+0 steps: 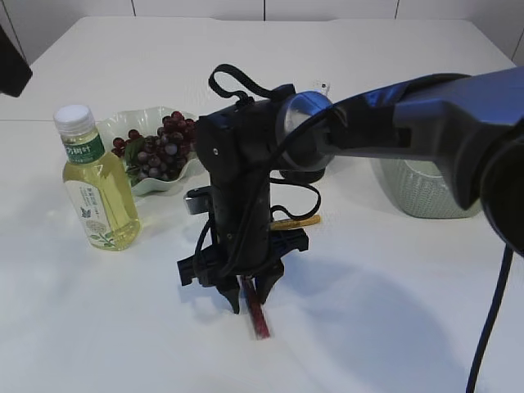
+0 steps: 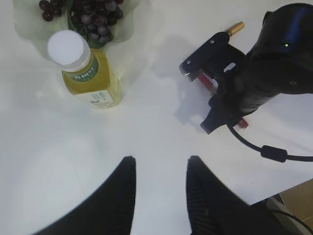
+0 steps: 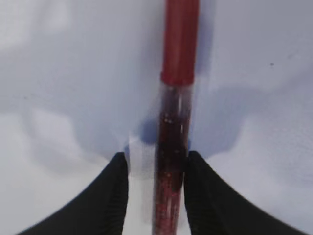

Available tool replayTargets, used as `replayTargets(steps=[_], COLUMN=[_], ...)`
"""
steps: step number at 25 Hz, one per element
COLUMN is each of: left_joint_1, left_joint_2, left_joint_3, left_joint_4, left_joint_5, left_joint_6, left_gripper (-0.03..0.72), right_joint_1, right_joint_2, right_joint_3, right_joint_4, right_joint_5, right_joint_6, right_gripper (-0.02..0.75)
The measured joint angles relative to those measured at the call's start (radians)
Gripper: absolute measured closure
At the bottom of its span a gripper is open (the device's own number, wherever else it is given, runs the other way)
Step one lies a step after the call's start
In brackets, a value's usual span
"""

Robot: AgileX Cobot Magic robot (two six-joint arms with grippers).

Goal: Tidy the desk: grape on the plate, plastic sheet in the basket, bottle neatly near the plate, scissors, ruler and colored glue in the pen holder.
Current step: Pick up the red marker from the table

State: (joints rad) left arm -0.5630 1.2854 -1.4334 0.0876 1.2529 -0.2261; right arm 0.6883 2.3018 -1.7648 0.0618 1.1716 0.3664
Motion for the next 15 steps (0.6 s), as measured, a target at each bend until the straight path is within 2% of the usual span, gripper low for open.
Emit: replayTargets(steps=[5, 15], left_joint_1=[0.0, 0.0], left_joint_2=[0.0, 0.0], left_joint_3=[0.0, 0.0], left_joint_4=[-0.002, -0.004], left_joint_5=[0.0, 0.0], left_joint_6=[0.0, 0.0], left_gripper=[0.435, 0.435], right_joint_1=[0.005, 0.005], right_joint_2=[0.002, 0.002], right_joint_3=[0.0, 0.0], right_joint_4=[0.0, -0.013], right_joint_5=[-0.002, -0.002], right_joint_6=[0.0, 0.001], right_gripper=[0.51, 0.531])
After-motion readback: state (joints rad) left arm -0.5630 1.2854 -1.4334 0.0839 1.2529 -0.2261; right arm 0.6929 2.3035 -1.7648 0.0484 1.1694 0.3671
